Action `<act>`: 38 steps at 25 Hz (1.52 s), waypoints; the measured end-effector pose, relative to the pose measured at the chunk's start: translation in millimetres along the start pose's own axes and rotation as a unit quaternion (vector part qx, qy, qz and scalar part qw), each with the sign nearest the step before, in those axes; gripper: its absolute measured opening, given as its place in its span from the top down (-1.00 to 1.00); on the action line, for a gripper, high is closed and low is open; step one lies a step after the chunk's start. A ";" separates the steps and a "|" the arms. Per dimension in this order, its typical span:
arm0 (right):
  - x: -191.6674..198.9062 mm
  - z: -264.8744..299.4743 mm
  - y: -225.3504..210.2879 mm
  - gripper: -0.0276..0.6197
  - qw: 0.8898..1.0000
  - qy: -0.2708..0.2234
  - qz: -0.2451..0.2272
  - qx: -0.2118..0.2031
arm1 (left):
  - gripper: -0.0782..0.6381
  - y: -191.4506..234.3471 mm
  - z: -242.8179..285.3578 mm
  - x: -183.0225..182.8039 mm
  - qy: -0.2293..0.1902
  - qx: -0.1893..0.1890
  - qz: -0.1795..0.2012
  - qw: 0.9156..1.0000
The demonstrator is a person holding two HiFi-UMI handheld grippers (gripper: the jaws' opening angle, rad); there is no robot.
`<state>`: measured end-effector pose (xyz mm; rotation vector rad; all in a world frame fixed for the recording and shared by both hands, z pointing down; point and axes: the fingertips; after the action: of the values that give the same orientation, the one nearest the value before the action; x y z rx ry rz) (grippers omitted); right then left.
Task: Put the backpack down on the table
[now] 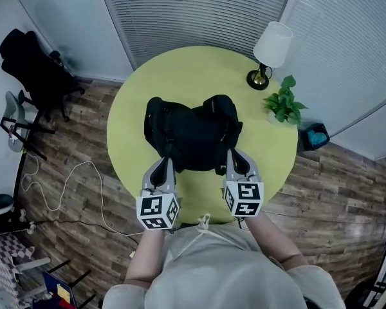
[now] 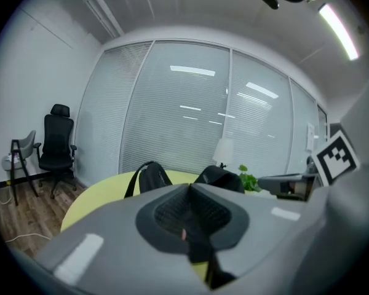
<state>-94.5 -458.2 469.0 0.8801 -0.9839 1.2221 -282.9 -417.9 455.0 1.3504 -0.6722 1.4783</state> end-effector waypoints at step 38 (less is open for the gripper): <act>2.2 -15.7 22.9 0.92 0.997 -0.001 -0.053 -0.060 | 0.76 -7.5 -1.5 -17.9 0.004 -0.024 0.091 0.996</act>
<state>-115.0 -439.5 466.3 0.8292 -0.9886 1.0622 -278.6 -419.0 436.0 1.2727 -0.8379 1.6004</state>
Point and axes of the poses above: the fingertips, and each gripper's own axes: z forward along the fingers, y to its left, x out of its underside, and after that the axes turned 13 degrees about x, right-handed
